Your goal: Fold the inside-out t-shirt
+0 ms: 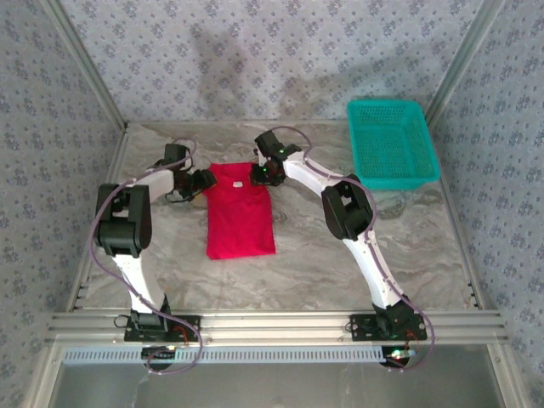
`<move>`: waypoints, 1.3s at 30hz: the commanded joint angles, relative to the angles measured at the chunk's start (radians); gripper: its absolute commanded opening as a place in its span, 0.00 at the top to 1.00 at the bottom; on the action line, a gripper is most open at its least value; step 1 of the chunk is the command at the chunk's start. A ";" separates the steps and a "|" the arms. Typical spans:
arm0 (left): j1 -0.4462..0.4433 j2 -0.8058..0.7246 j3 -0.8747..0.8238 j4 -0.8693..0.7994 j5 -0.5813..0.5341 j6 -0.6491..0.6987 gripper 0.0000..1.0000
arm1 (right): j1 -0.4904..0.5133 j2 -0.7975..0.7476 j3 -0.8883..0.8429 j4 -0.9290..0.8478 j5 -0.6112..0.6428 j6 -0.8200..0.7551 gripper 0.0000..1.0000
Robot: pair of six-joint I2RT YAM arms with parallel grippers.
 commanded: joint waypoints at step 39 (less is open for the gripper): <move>-0.133 0.011 0.012 -0.044 -0.006 -0.076 1.00 | -0.060 -0.101 -0.158 -0.001 -0.062 -0.026 0.32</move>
